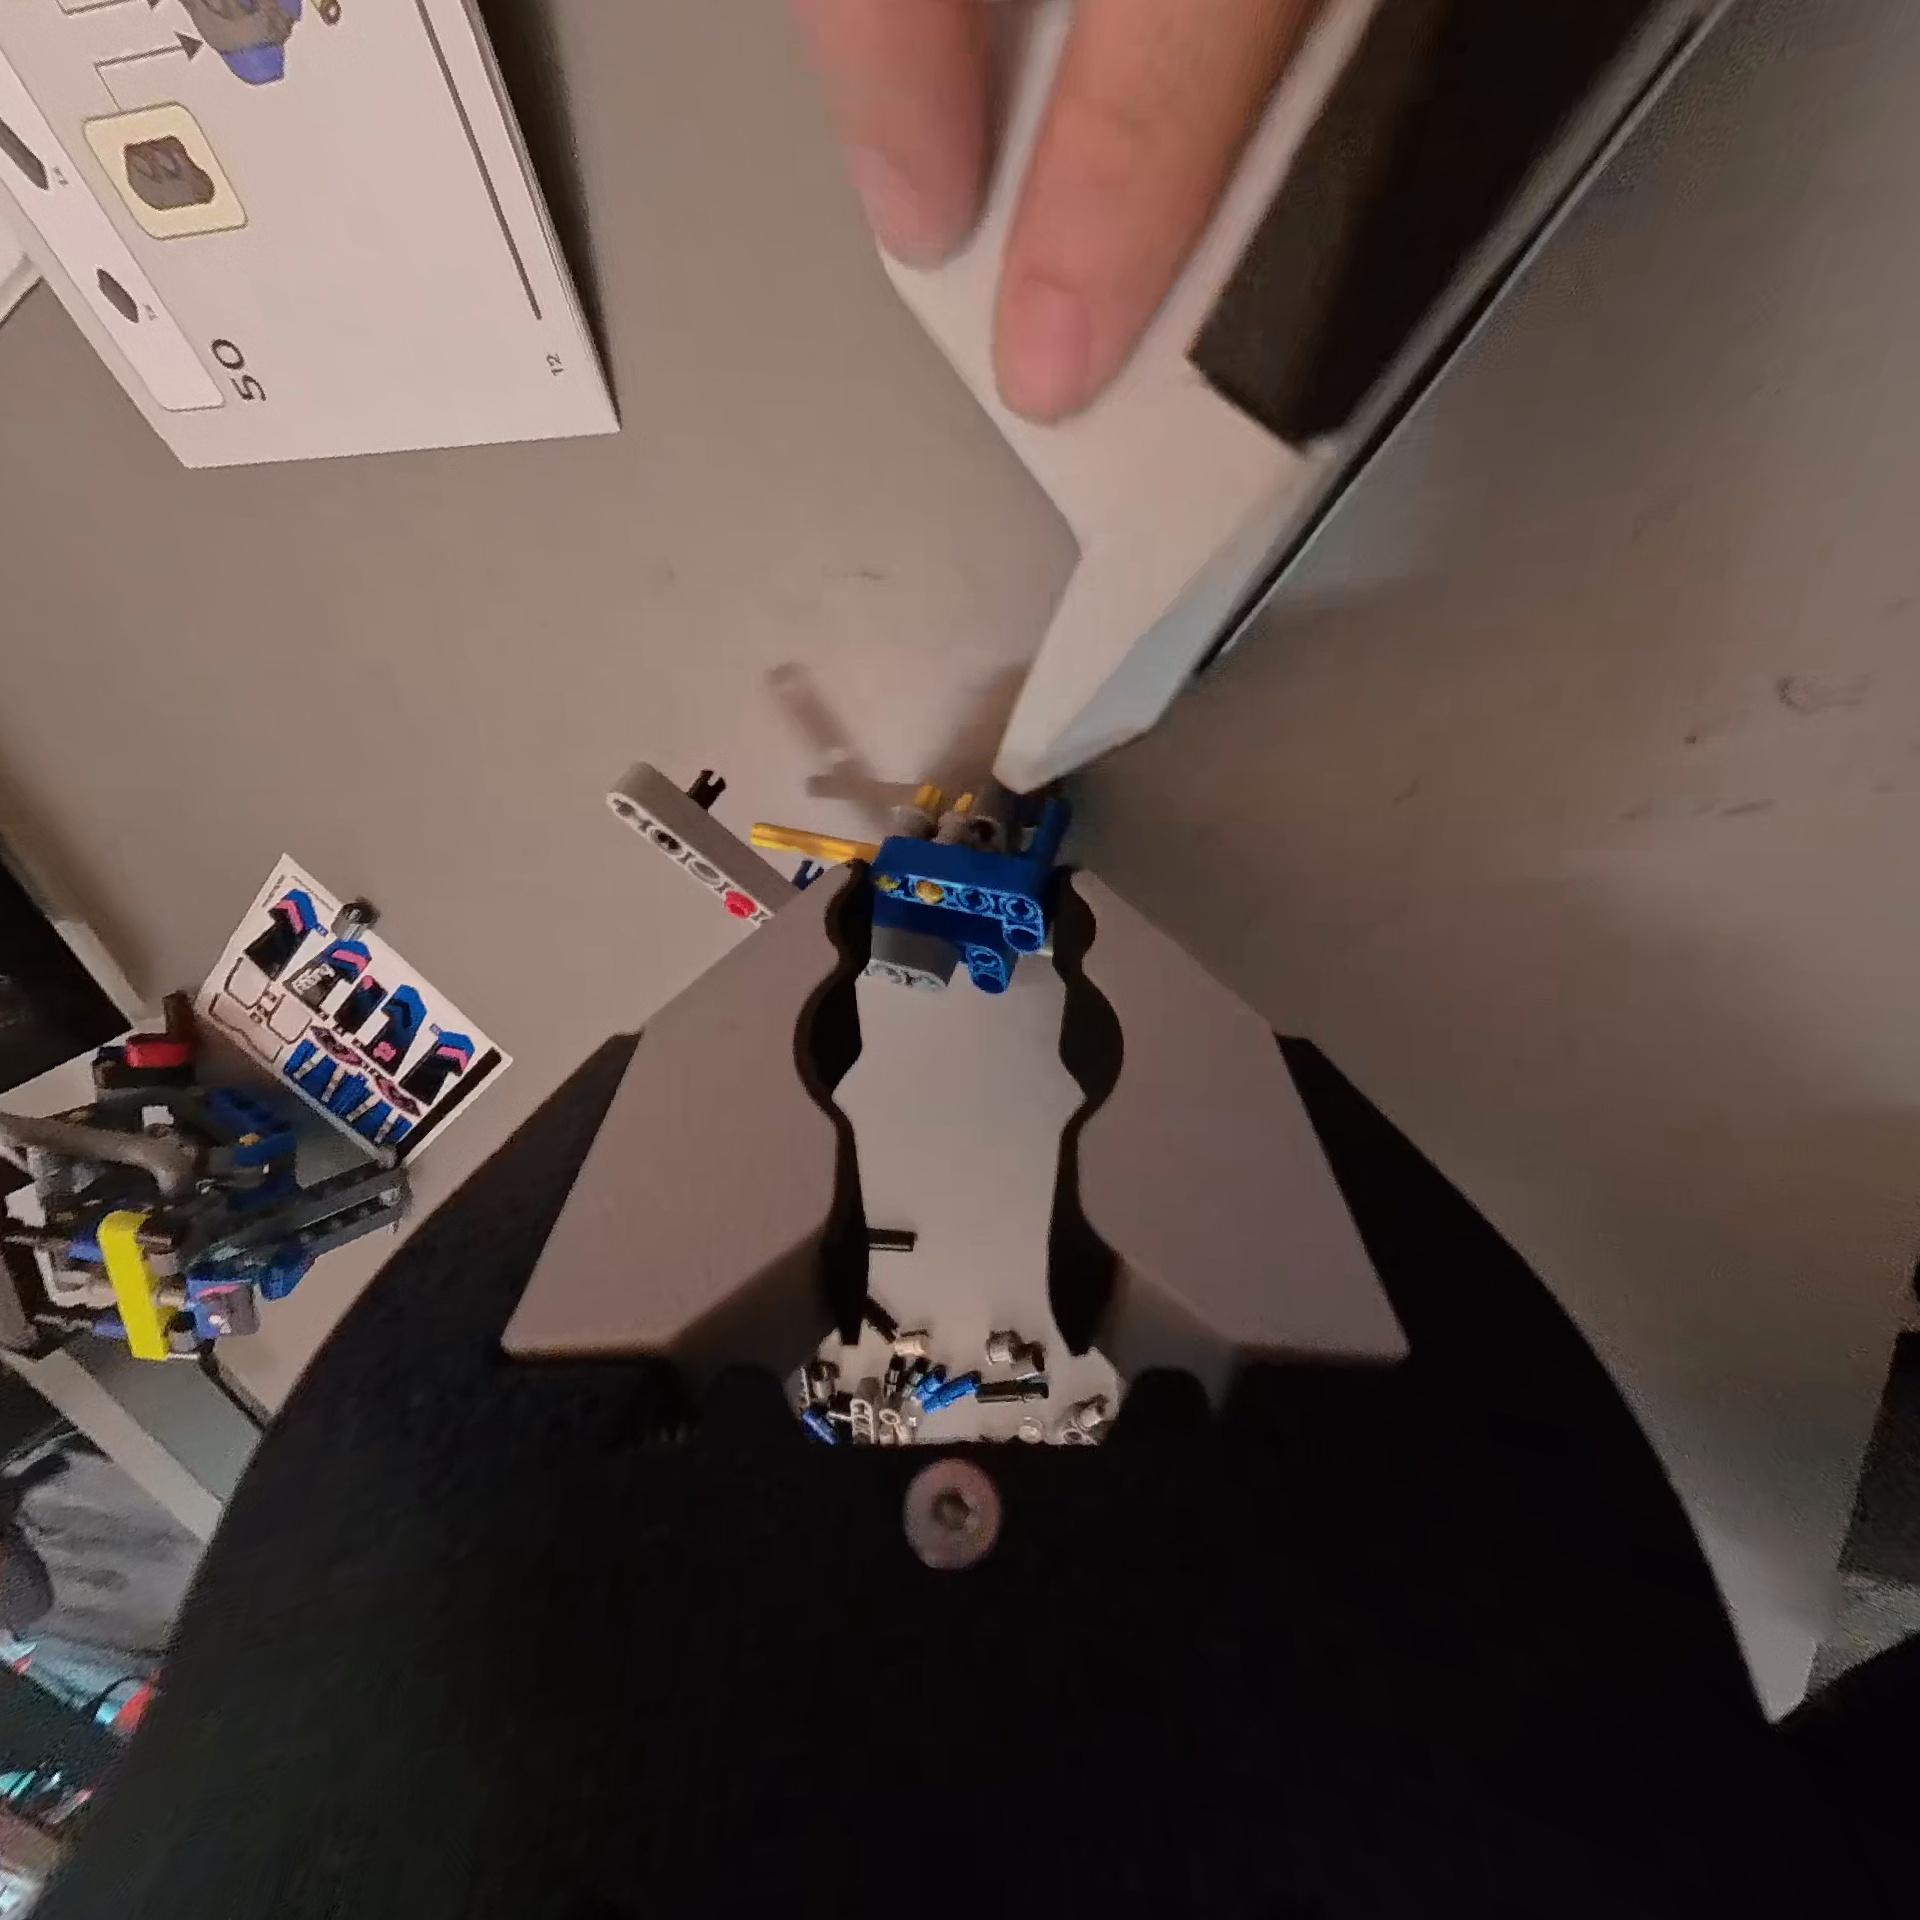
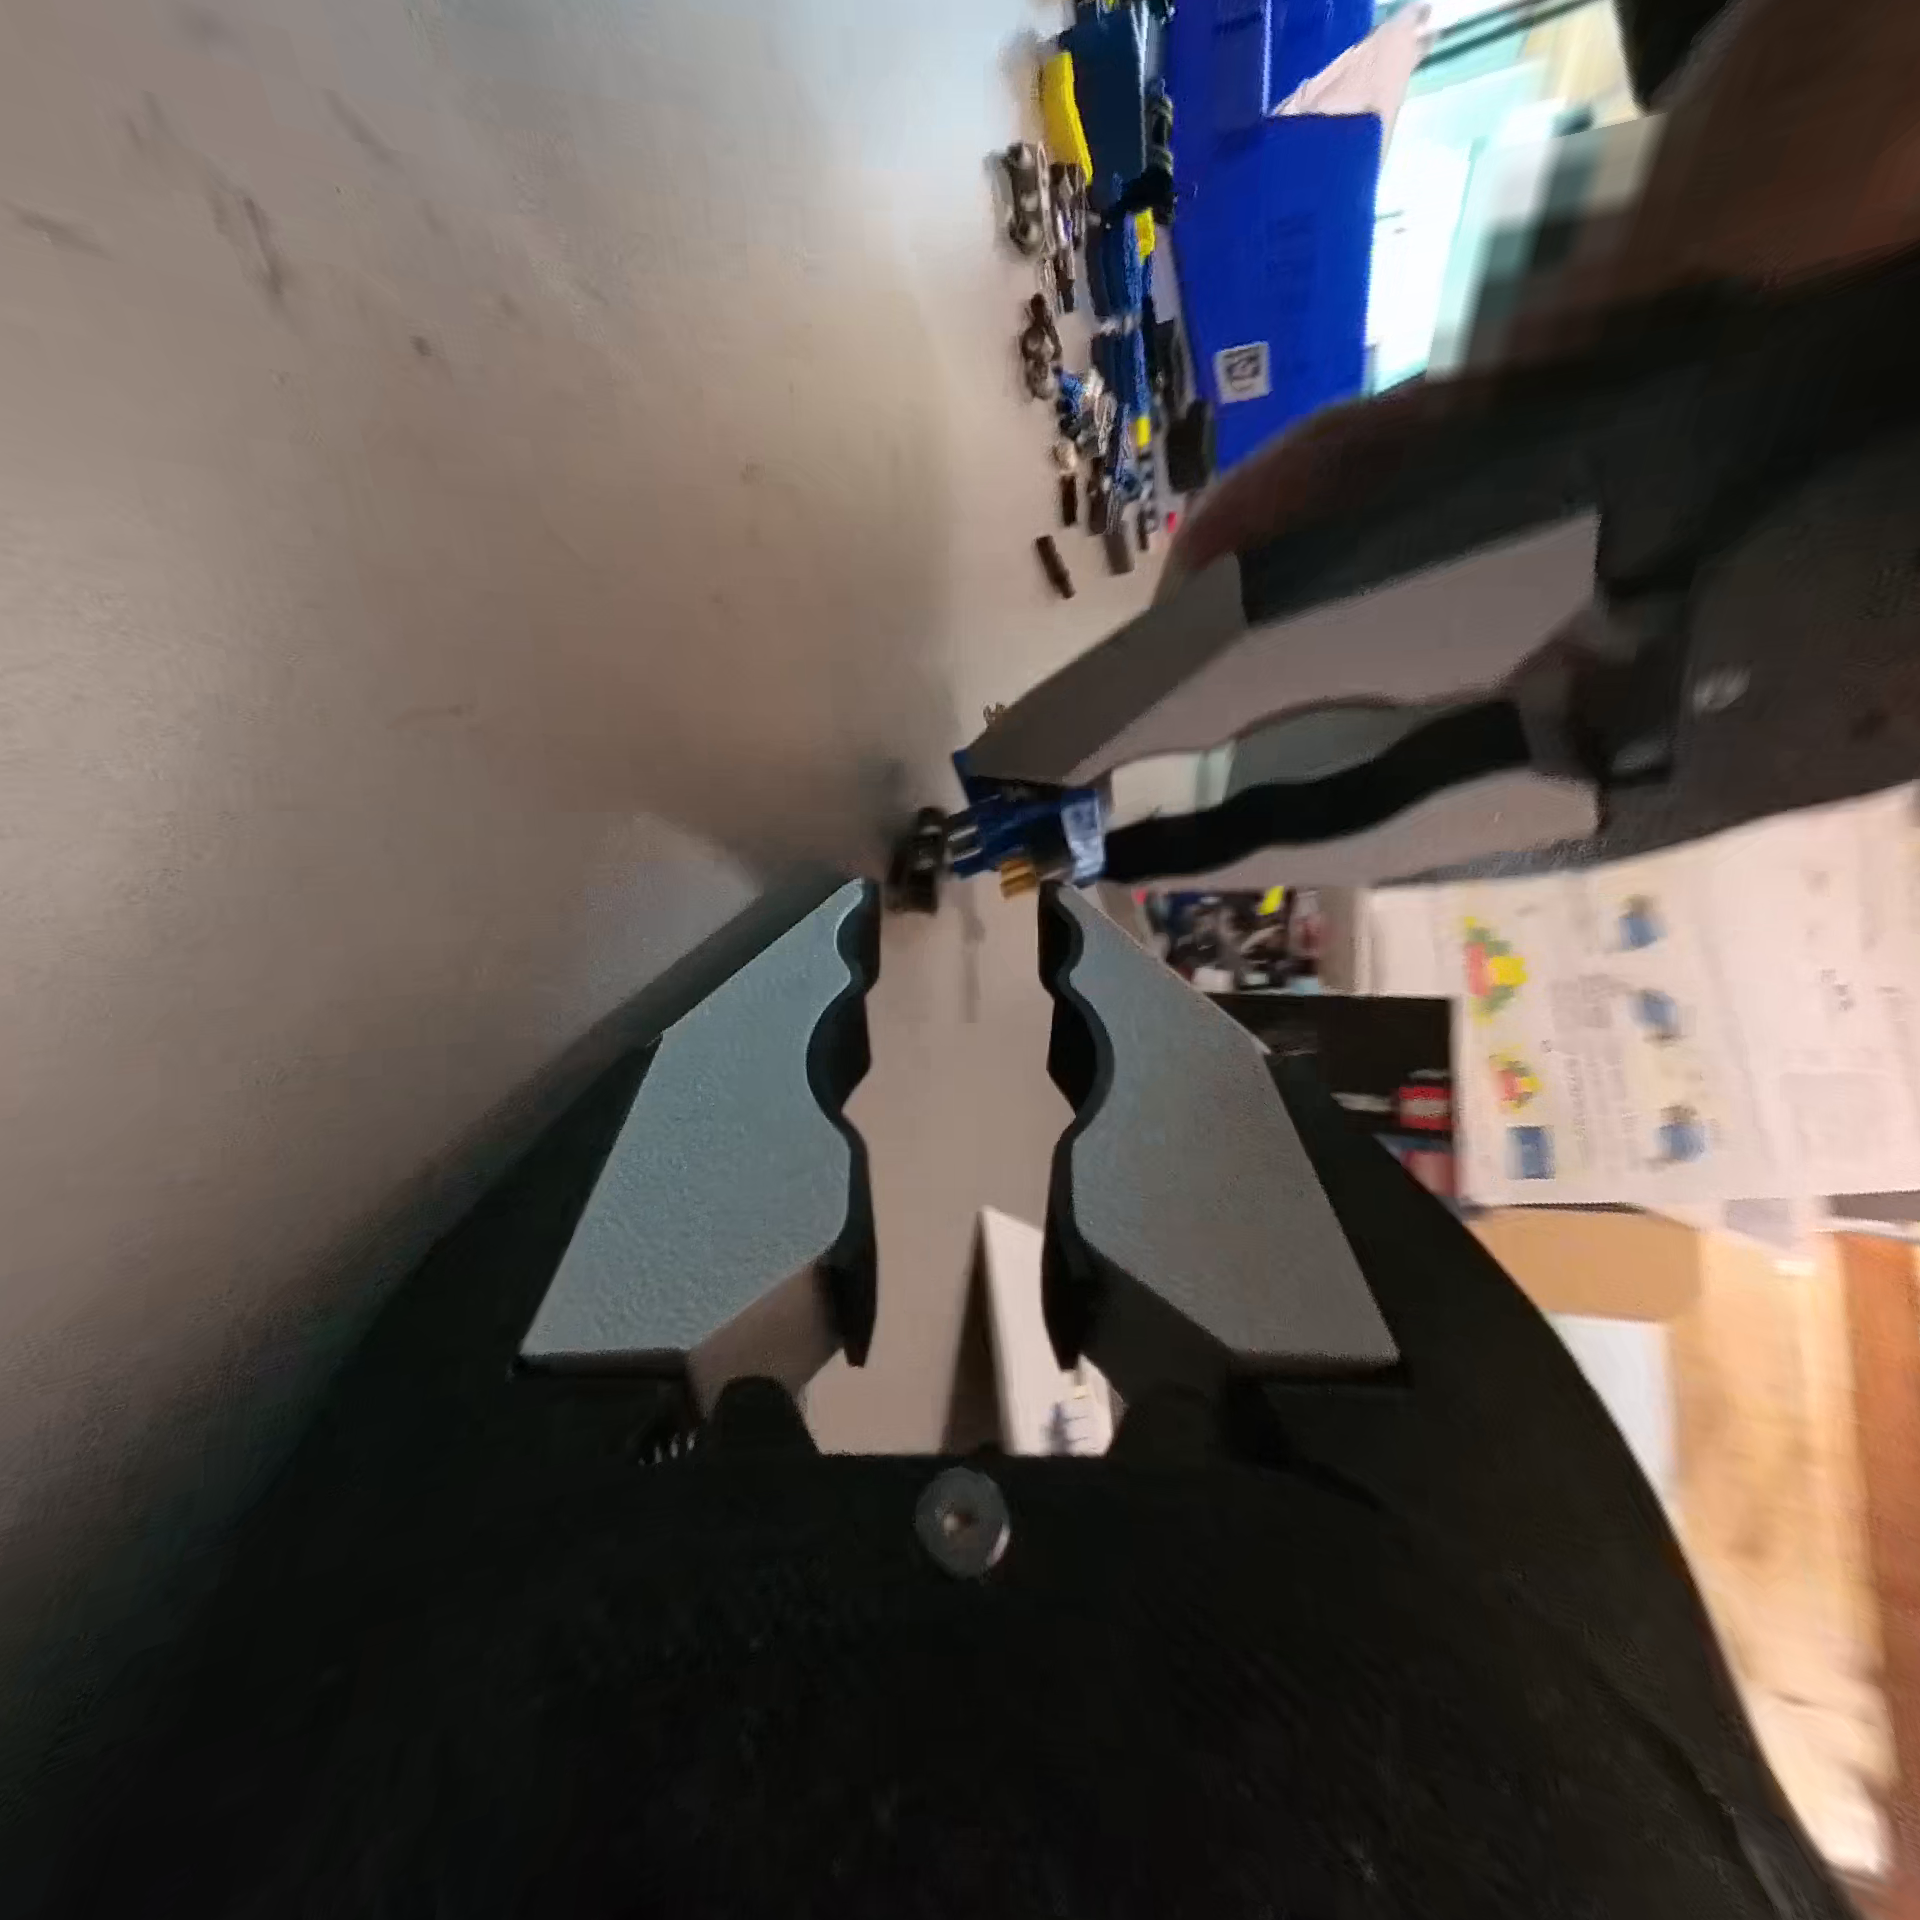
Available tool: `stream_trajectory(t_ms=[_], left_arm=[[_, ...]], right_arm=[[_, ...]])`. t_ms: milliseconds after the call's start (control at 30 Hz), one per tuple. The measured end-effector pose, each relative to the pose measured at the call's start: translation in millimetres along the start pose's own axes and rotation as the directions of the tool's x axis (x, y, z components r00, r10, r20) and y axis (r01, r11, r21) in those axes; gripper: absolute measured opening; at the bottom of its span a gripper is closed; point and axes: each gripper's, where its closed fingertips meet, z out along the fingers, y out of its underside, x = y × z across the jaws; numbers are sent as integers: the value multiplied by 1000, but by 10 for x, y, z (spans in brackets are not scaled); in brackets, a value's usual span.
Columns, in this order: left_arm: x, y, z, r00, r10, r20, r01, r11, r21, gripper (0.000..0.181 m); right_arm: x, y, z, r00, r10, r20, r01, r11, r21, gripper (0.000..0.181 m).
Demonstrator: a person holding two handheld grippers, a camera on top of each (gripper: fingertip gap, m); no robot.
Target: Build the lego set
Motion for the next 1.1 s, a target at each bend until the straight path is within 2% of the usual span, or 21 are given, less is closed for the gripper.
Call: stream_trajectory(t_ms=[67,100,133,200,233,267,367,467,533,600,700,767,833,967,1033,1100], left_arm=[[5,4,1,999,-26,19,25,1000,19,32],[7,7,1,999,-48,23,47,998,35,32],[8,15,2,997,-72,26,70,996,52,32],[-1,30,5,992,-122,29,119,988,96,32],[-11,36,8,987,-156,25,152,981,124,32],[-19,40,9,981,-191,14,187,970,158,32],[-62,47,5,953,-298,-51,299,910,287,32],[-118,-12,-76,914,-364,-178,404,783,473,32],[-127,-124,-216,898,-333,-286,439,662,608,32],[-172,-235,-393,873,-303,-382,487,522,700,32],[-313,-338,-551,832,-304,-465,552,356,755,32],[-432,-389,-603,820,-332,-466,555,265,789,32],[-500,-458,-669,828,-328,-456,526,167,834,32],[-537,-555,-773,828,-301,-473,495,-4,869,31],[-550,-559,-873,831,-299,-468,466,-83,881,31],[-474,-590,-925,850,-254,-462,454,-94,886,31]], right_arm=[[-22,76,-64,976,200,86,-199,980,-13,31],[-36,116,-84,940,315,133,-314,949,-30,31],[-39,147,-93,881,439,174,-437,898,-55,33],[-42,172,-78,713,658,242,-651,750,-120,40],[-56,154,-68,637,718,281,-711,688,-145,41],[-68,135,-56,595,740,314,-736,659,-156,40],[-8,154,-9,620,723,305,-728,675,-120,36],[254,50,-24,579,758,301,-794,608,-4,30],[497,5,-39,587,763,270,-807,580,114,26],[569,104,-1,592,770,239,-805,582,115,34],[604,206,1,510,834,213,-860,502,92,55],[680,260,-41,422,895,143,-904,404,137,58],[710,210,-76,315,932,178,-943,286,170,68],[787,412,-116,197,970,139,-968,171,184,62],[825,372,-163,167,963,212,-969,121,214,55],[883,261,-221,160,941,297,-964,84,254,33]])
